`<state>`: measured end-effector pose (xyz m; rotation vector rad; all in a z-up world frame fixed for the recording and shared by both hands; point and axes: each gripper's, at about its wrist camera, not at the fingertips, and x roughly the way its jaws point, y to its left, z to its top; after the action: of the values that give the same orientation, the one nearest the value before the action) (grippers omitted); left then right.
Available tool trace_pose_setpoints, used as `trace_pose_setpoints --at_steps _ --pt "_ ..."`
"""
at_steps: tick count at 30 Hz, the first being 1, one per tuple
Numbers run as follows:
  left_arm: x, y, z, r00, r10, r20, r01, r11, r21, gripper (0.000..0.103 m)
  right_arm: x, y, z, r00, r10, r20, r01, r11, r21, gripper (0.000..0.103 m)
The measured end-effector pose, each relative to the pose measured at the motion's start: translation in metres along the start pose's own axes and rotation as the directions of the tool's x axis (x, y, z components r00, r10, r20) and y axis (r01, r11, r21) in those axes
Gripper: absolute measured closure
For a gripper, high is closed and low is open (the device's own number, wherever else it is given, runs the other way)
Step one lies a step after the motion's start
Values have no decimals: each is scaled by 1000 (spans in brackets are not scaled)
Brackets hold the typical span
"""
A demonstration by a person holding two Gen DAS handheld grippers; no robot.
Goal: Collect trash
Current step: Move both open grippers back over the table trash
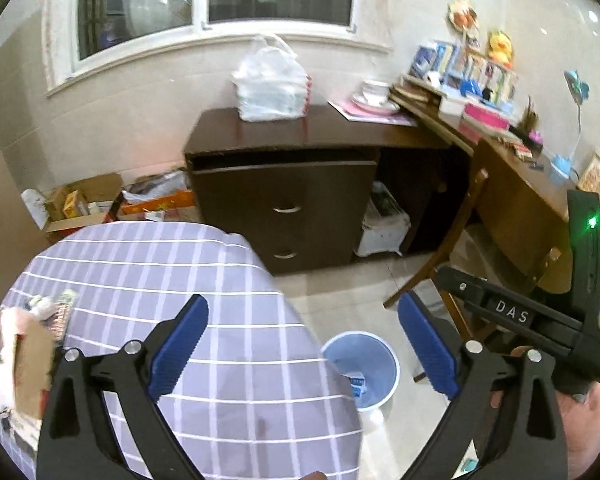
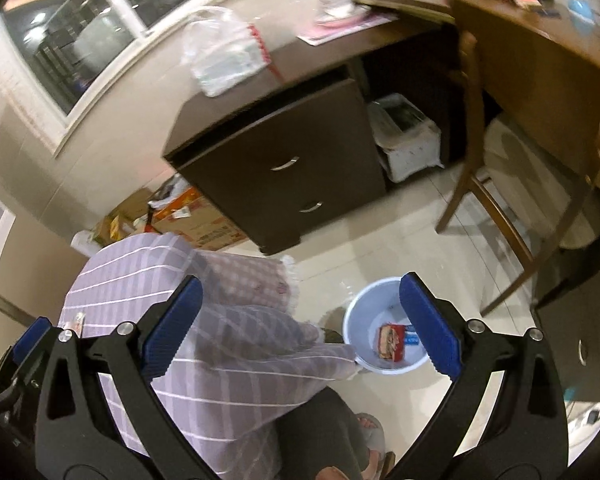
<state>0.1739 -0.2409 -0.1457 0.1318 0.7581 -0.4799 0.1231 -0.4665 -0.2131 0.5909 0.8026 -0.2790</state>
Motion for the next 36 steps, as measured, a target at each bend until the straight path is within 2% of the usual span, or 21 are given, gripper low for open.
trace_pose_setpoints --at_steps 10,18,23,27,36 --pt "-61 71 -15 992 84 95 -74 992 -103 9 -13 88 -15 997 72 -5 -72 984 -160 6" --pt "-101 136 -37 974 190 122 -163 966 -202 9 -11 156 -35 989 139 -41 -145 954 -261 6" --pt "-123 179 -60 959 261 115 -221 934 -279 9 -13 204 -55 980 185 -76 -200 918 -341 6" --pt "-139 213 -80 945 312 99 -262 903 -340 9 -12 249 -76 969 220 -116 -249 875 -415 6" --pt "-156 268 -125 910 414 31 -369 841 -397 9 1 339 -122 933 281 -225 -359 767 -532 6"
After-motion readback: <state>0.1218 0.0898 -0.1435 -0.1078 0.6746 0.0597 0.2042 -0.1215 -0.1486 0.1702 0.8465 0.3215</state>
